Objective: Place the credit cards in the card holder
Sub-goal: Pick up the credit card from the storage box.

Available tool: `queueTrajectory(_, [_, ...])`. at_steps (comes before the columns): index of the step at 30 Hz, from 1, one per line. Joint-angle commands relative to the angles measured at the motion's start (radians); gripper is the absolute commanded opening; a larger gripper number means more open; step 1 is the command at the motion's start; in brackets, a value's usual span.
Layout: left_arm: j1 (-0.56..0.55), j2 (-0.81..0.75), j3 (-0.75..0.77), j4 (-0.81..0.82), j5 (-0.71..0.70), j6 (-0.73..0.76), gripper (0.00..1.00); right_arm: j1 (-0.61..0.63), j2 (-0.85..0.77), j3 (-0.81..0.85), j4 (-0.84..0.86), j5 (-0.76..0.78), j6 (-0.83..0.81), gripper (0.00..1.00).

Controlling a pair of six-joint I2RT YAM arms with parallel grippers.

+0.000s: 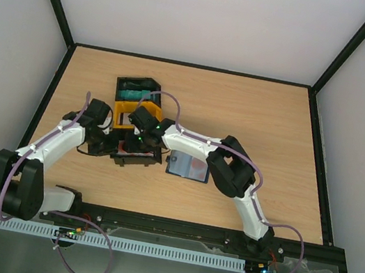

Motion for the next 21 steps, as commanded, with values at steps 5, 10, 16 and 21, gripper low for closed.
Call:
queueTrajectory(5, [0.006,0.013,0.013,-0.015,-0.026,-0.035,0.12,-0.013,0.019,-0.011,0.124,-0.162,0.061,0.30])
queueTrajectory(10, [0.006,0.004,0.014,-0.017,-0.050,-0.049,0.11,-0.020,0.000,-0.035,0.181,-0.188,0.087,0.15])
queueTrajectory(16, [0.006,-0.003,0.012,-0.016,-0.067,-0.061,0.10,-0.021,-0.029,-0.071,0.244,-0.221,0.097,0.04])
queueTrajectory(21, [0.006,-0.004,0.010,-0.014,-0.067,-0.064,0.09,-0.021,-0.040,-0.094,0.291,-0.264,0.096,0.04])
